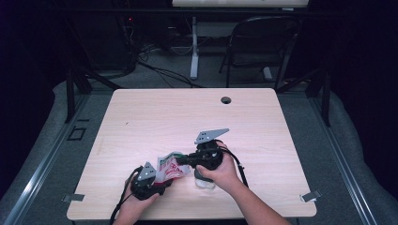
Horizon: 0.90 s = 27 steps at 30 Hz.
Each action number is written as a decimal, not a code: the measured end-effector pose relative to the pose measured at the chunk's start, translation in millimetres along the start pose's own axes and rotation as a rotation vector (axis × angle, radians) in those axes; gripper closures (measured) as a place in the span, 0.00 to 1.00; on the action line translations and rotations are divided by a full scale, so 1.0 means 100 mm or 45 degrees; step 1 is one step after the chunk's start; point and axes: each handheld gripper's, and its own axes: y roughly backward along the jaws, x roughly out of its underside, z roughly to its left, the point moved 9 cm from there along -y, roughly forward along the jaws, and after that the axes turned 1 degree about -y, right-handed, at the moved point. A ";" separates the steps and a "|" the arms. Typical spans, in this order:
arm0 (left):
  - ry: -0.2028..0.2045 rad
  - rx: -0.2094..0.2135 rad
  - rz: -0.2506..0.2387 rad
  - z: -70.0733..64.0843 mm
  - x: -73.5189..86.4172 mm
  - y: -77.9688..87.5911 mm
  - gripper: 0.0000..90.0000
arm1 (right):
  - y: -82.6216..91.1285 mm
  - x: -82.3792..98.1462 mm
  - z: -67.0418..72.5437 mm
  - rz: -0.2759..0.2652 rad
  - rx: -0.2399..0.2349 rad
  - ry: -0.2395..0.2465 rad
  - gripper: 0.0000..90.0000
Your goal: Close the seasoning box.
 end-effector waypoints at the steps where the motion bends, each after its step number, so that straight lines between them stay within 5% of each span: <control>1: -0.007 -0.011 -0.001 0.01 -0.01 0.01 0.58 | 0.01 -0.01 0.00 -0.002 0.000 0.001 1.00; 27: -0.056 -0.056 -0.017 0.01 -0.16 0.02 0.59 | 0.13 -0.06 0.01 -0.031 0.030 0.036 1.00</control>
